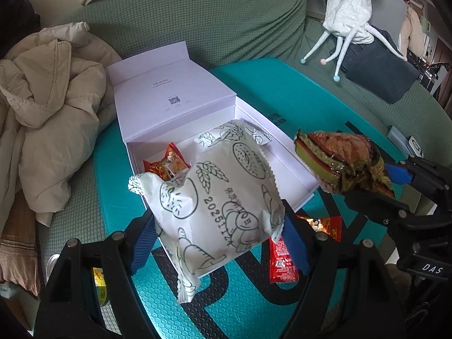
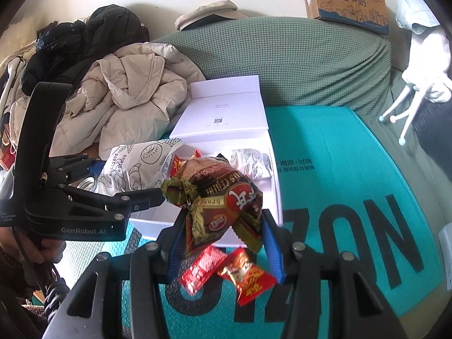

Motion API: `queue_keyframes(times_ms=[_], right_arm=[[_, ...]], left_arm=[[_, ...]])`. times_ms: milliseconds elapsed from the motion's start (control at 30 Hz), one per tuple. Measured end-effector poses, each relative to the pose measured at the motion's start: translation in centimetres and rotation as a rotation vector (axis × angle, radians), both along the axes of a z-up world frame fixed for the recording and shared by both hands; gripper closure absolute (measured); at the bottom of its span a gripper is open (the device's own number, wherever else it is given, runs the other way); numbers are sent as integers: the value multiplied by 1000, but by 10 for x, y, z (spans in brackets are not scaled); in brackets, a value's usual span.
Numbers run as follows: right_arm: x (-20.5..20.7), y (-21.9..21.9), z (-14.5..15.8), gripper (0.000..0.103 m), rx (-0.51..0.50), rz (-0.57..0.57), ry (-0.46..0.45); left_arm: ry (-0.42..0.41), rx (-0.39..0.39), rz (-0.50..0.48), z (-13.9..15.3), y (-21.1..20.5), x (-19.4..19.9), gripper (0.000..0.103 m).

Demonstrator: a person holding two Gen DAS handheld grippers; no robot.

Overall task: Organize objects
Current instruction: 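Lift the snack bag with the right tool while the left tool lifts the pastry bag toward the box, then lower the snack bag into the box with the right tool while the left tool lowers the pastry bag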

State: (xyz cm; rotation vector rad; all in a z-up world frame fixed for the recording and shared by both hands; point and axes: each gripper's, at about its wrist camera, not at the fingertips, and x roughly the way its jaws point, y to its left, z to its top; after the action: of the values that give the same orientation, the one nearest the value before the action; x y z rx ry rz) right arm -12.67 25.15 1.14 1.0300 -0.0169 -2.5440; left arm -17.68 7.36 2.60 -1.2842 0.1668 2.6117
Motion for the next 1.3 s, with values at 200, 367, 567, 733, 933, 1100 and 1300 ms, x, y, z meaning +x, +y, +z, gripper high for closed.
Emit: queue_keyframes(times_ms=[200,367,567,733,933,1100,1300], right_arm=[[-29,-9,11,53,-5,31,19],[-54,-20,19,53,-7,70,32],[-84,-34,27,53,-2,121,33],[-112,-43,27,53,5,179,26],[-133,-59,20,53,85,214,41],[-139,-60,10,53,76,217,64],[-143,-53,-17,53,61,205,6]], left_arm=[[9,-2,41,7,-11,-22,25],[6,1,74,10,-21,-39,25],[4,5,129,7,-34,-63,25],[-15,8,181,-3,-39,-82,25],[-27,-9,229,-17,-34,-96,25],[-29,42,227,-30,-37,-99,25],[-54,7,217,-48,-32,-102,25]])
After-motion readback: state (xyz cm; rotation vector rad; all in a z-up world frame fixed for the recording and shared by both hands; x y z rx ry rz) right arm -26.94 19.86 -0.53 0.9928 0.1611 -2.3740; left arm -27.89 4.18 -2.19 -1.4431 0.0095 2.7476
